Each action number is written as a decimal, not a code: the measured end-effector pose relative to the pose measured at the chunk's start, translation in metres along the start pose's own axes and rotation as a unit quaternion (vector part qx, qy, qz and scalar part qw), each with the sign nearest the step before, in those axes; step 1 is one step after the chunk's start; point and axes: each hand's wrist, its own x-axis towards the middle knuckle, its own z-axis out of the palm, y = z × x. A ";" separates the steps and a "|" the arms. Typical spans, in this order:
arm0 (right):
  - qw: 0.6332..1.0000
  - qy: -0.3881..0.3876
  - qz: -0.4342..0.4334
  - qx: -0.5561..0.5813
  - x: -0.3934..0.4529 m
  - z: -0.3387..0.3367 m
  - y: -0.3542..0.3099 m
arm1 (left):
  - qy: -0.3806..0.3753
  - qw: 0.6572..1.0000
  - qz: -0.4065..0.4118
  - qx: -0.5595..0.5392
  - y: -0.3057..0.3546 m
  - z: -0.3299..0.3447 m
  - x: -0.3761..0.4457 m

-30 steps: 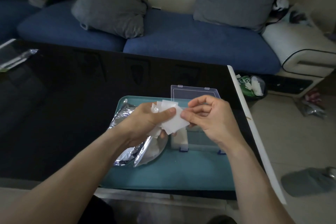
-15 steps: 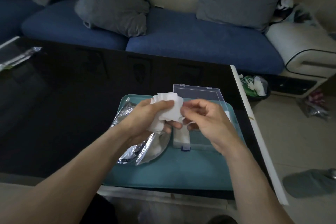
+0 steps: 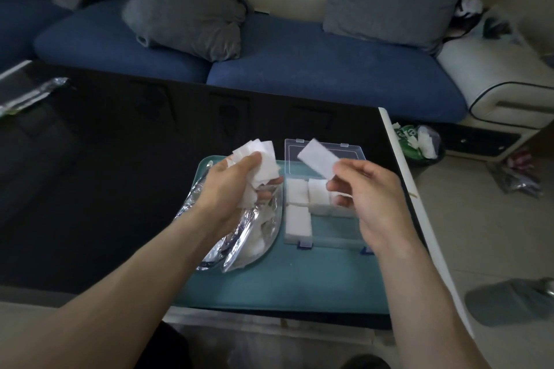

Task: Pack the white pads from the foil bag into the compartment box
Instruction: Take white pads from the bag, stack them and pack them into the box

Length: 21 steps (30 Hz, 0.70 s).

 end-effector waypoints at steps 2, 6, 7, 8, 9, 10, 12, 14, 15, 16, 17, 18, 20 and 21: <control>0.995 0.005 0.034 0.091 -0.006 0.011 0.003 | 0.004 1.000 0.003 0.004 -0.003 0.003 0.000; 0.989 -0.026 0.090 0.112 -0.022 0.042 0.019 | -0.011 1.000 0.005 0.029 -0.009 0.014 -0.006; 0.989 -0.028 0.094 0.107 -0.024 0.047 0.022 | -0.022 0.999 0.011 0.040 -0.010 0.015 -0.007; 0.990 -0.028 0.096 0.103 -0.026 0.050 0.024 | -0.042 0.998 0.020 0.051 -0.011 0.015 -0.008; 0.990 -0.028 0.096 0.096 -0.026 0.051 0.024 | -0.064 0.995 0.033 0.066 -0.012 0.014 -0.007; 0.992 -0.028 0.093 0.084 -0.026 0.051 0.024 | -0.082 0.992 0.047 0.085 -0.012 0.012 -0.008; 0.996 -0.033 0.076 0.030 -0.026 0.048 0.023 | -0.101 0.984 0.075 0.130 -0.012 0.008 -0.007; 0.998 -0.037 0.048 -0.030 -0.025 0.045 0.020 | -0.106 0.978 0.086 0.155 -0.012 0.006 -0.007; 0.998 -0.032 0.031 -0.053 -0.023 0.044 0.020 | -0.110 0.977 0.089 0.161 -0.012 0.006 -0.008; 0.997 -0.022 0.014 -0.071 -0.022 0.043 0.020 | -0.116 0.976 0.089 0.162 -0.011 0.005 -0.008; 0.996 -0.012 -0.002 -0.084 -0.019 0.041 0.021 | -0.122 0.975 0.088 0.161 -0.010 0.005 -0.008; 0.996 -0.005 -0.014 -0.092 -0.018 0.040 0.022 | -0.132 0.974 0.088 0.161 -0.009 0.005 -0.009; 0.995 -0.017 -0.022 -0.096 -0.018 0.038 0.022 | -0.152 0.971 0.089 0.161 -0.010 0.006 -0.010; 0.995 -0.038 -0.017 -0.089 -0.018 0.038 0.022 | -0.158 0.971 0.087 0.156 -0.011 0.007 -0.010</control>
